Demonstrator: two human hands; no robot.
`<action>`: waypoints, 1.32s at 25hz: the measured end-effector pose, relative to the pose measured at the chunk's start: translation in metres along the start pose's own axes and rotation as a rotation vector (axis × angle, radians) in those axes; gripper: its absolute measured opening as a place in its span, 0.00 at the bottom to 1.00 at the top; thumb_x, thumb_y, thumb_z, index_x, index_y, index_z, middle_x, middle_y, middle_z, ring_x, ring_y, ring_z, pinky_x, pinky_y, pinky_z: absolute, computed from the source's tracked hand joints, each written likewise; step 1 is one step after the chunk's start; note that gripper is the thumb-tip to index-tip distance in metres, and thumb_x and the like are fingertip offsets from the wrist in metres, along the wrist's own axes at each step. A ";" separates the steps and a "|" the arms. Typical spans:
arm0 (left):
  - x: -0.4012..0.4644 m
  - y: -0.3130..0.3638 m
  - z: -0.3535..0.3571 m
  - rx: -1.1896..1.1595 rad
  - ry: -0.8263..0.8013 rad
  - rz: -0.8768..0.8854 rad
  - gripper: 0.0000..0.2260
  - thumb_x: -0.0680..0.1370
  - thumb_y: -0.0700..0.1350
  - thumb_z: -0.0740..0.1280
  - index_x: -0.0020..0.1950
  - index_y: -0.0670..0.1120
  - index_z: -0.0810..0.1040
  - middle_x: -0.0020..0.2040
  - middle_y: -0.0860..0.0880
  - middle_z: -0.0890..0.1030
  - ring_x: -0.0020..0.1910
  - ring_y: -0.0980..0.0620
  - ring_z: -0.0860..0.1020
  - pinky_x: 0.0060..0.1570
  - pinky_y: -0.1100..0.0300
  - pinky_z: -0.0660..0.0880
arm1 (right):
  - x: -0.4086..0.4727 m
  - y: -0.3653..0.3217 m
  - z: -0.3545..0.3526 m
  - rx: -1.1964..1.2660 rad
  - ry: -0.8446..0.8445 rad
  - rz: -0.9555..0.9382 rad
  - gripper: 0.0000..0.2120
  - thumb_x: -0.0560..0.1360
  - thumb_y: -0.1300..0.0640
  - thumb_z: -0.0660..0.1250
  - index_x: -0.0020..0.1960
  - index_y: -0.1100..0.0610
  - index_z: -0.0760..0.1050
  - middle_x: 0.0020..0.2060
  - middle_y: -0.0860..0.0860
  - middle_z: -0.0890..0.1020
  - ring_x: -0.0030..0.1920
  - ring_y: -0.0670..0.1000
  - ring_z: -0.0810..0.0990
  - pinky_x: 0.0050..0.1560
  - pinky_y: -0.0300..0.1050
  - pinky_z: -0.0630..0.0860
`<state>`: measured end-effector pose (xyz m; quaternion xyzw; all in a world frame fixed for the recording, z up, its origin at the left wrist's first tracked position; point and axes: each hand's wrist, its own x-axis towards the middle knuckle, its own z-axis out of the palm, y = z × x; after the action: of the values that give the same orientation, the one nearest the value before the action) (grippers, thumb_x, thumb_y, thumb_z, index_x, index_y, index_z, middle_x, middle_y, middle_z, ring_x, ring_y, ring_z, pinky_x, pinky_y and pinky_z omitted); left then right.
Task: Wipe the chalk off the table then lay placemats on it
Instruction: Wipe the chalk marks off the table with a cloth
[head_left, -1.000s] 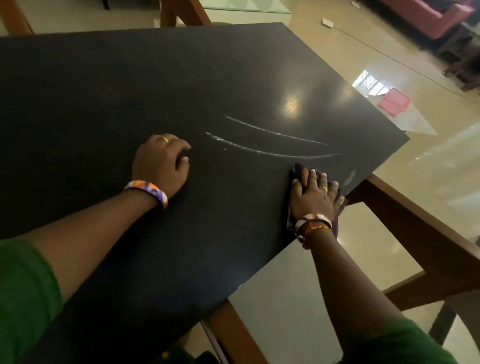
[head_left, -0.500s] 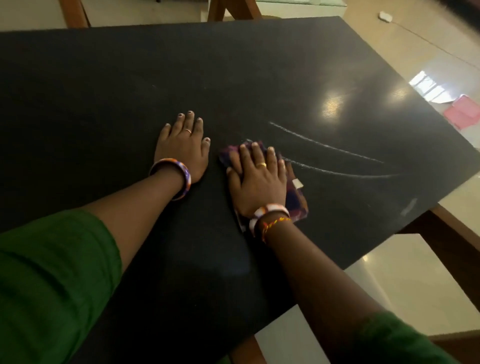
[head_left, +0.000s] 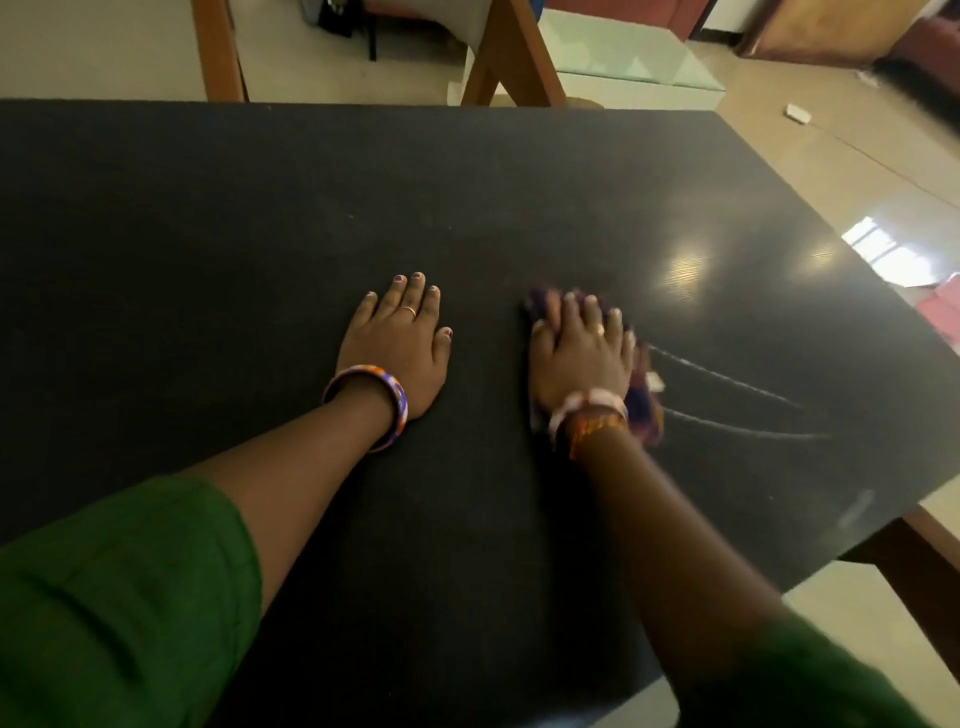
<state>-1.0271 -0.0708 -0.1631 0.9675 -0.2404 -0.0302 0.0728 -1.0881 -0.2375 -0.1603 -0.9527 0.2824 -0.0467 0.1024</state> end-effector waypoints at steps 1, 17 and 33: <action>0.000 0.001 -0.001 0.004 0.002 -0.003 0.24 0.82 0.51 0.46 0.77 0.45 0.51 0.78 0.47 0.51 0.77 0.49 0.49 0.74 0.51 0.50 | -0.035 -0.006 0.000 0.004 0.012 -0.068 0.27 0.80 0.44 0.48 0.77 0.51 0.53 0.77 0.52 0.55 0.76 0.56 0.48 0.74 0.53 0.42; 0.001 0.003 -0.002 -0.032 -0.016 -0.017 0.24 0.82 0.52 0.47 0.77 0.45 0.50 0.78 0.48 0.51 0.77 0.50 0.49 0.75 0.52 0.48 | -0.070 -0.004 -0.002 -0.054 -0.050 -0.103 0.27 0.81 0.43 0.47 0.77 0.51 0.49 0.77 0.52 0.50 0.77 0.56 0.45 0.74 0.50 0.42; 0.002 0.001 -0.001 -0.039 0.001 -0.008 0.25 0.82 0.52 0.46 0.77 0.45 0.50 0.78 0.48 0.50 0.77 0.50 0.48 0.74 0.52 0.48 | -0.018 -0.015 0.006 -0.068 -0.006 -0.014 0.28 0.80 0.44 0.49 0.77 0.54 0.51 0.77 0.54 0.53 0.76 0.59 0.47 0.74 0.53 0.45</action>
<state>-1.0256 -0.0722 -0.1623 0.9668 -0.2359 -0.0345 0.0916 -1.0947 -0.2145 -0.1636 -0.9578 0.2766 -0.0348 0.0706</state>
